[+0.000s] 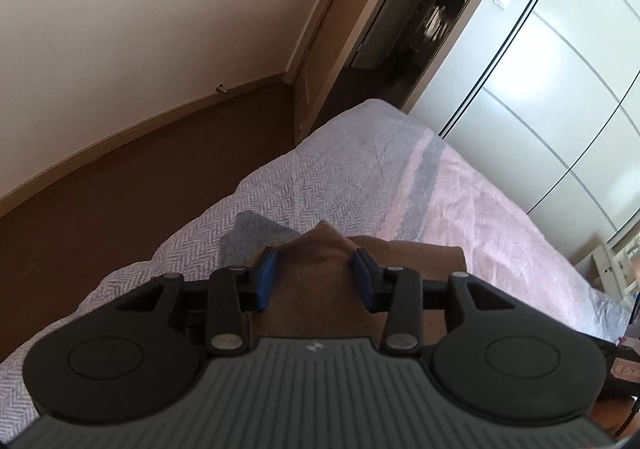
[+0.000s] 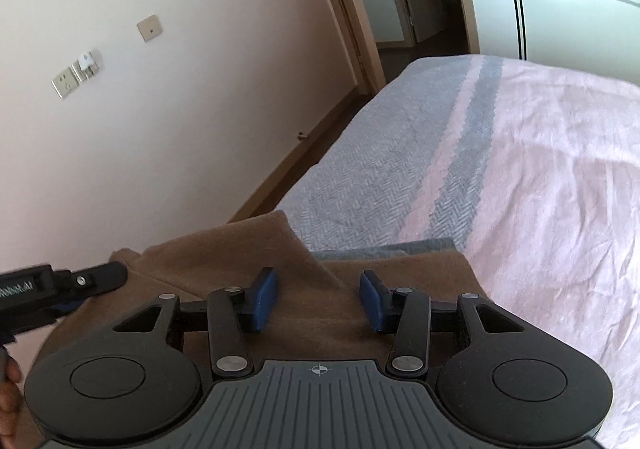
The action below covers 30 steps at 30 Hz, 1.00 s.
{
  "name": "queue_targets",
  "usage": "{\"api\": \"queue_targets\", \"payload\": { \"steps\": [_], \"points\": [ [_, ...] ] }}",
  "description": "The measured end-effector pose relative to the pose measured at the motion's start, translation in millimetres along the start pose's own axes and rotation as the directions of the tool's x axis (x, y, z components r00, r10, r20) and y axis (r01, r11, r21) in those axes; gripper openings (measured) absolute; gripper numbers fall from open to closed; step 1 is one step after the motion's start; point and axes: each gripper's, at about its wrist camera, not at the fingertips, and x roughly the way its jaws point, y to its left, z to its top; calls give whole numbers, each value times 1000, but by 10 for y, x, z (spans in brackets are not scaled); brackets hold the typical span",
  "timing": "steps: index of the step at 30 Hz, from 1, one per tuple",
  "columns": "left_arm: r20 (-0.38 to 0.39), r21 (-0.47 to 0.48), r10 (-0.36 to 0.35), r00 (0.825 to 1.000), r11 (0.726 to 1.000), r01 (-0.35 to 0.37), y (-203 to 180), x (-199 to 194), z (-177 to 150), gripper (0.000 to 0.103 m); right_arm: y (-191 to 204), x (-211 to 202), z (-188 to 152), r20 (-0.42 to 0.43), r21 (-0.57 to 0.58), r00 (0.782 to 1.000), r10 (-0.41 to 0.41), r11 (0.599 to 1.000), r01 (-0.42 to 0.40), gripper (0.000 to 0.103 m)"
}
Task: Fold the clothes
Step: 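Lift the sweater with both grippers and carry it to the clothes stack, then lower the sweater onto the stack top and open both grippers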
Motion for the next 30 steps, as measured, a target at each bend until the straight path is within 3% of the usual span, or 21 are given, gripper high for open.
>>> {"api": "queue_targets", "payload": {
  "steps": [5, 8, 15, 20, 24, 26, 27, 30],
  "points": [
    [48, -38, -38, 998, 998, 40, 31, -257, 48, 37, -86, -217, -29, 30, 32, 1000, -1, 999, 0, 45],
    [62, -52, -28, 998, 998, 32, -41, -552, 53, 33, -140, -589, -77, 63, 55, 998, 7, 998, -11, 45],
    [45, 100, 7, 999, 995, -12, -438, -1228, -198, 33, -82, -1398, -491, 76, 99, 995, 61, 993, -68, 46],
    [-27, 169, 99, 995, 981, -93, -534, -1230, -541, 34, 198, -1376, -814, -27, -33, 999, 20, 999, -21, 46],
    [-23, 172, 152, 988, 974, -146, -623, -1331, -561, 34, 299, -1369, -915, -76, -71, 997, -19, 997, 14, 46],
    [-28, 190, 182, 983, 966, -174, -691, -1398, -535, 36, 318, -1435, -894, -85, -64, 996, -27, 998, 21, 60],
    [-33, 199, 199, 980, 962, -188, -728, -1425, -531, 39, 324, -1466, -880, -93, -59, 995, -33, 998, 28, 87],
    [-48, 223, 240, 970, 949, -224, -891, -1470, -576, 43, 330, -1543, -842, -121, -48, 992, -47, 998, 41, 91]
  ]
}}
